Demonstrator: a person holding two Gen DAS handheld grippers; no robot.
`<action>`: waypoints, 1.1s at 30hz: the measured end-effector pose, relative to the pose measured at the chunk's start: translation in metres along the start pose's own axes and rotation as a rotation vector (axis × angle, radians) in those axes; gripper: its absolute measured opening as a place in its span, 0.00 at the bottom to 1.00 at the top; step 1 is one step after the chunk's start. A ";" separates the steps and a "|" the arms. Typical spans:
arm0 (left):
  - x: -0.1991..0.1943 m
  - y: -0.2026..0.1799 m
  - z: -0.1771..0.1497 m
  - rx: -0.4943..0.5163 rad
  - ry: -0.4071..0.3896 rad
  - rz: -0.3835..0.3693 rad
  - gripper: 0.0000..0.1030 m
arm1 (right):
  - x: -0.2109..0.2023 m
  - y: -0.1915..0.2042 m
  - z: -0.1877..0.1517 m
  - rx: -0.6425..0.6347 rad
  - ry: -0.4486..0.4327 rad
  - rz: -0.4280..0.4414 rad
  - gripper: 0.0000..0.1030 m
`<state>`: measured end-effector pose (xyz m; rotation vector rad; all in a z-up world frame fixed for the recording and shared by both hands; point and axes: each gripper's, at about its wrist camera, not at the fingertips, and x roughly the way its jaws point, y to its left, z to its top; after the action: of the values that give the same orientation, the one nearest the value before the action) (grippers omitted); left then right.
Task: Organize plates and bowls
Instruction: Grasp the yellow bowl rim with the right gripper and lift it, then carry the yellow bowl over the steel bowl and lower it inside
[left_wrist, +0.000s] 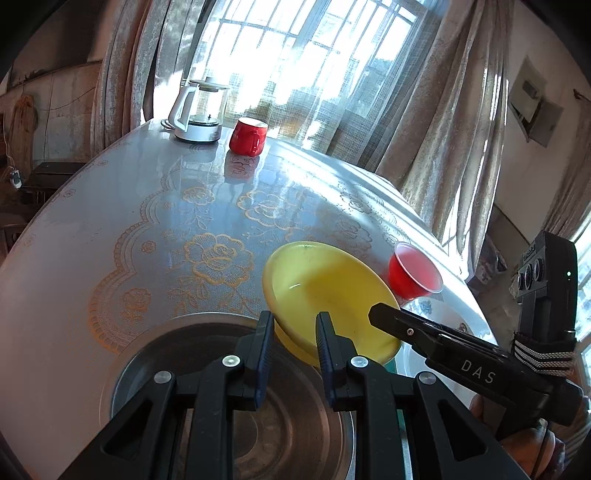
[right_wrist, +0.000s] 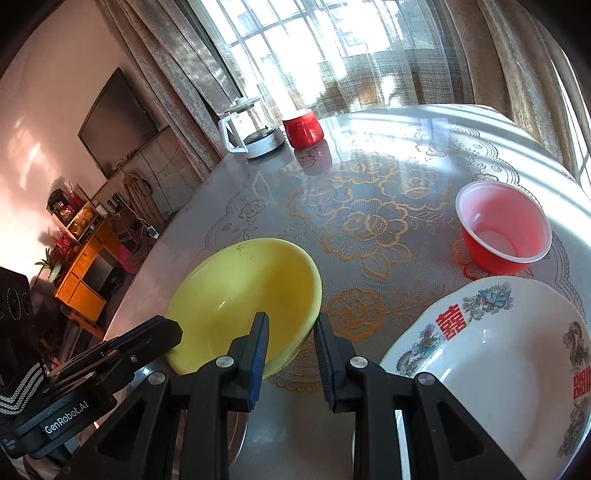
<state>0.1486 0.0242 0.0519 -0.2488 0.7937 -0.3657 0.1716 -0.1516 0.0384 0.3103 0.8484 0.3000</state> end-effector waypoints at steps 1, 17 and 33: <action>-0.004 0.001 -0.002 -0.003 -0.006 0.001 0.22 | -0.002 0.002 -0.002 -0.001 -0.004 0.007 0.25; -0.054 0.036 -0.046 -0.072 -0.044 0.041 0.22 | -0.006 0.041 -0.039 -0.060 0.003 0.111 0.25; -0.060 0.060 -0.077 -0.103 -0.029 0.100 0.22 | 0.010 0.064 -0.067 -0.132 0.054 0.114 0.25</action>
<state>0.0671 0.0973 0.0173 -0.3086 0.7942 -0.2274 0.1175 -0.0796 0.0144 0.2287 0.8613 0.4704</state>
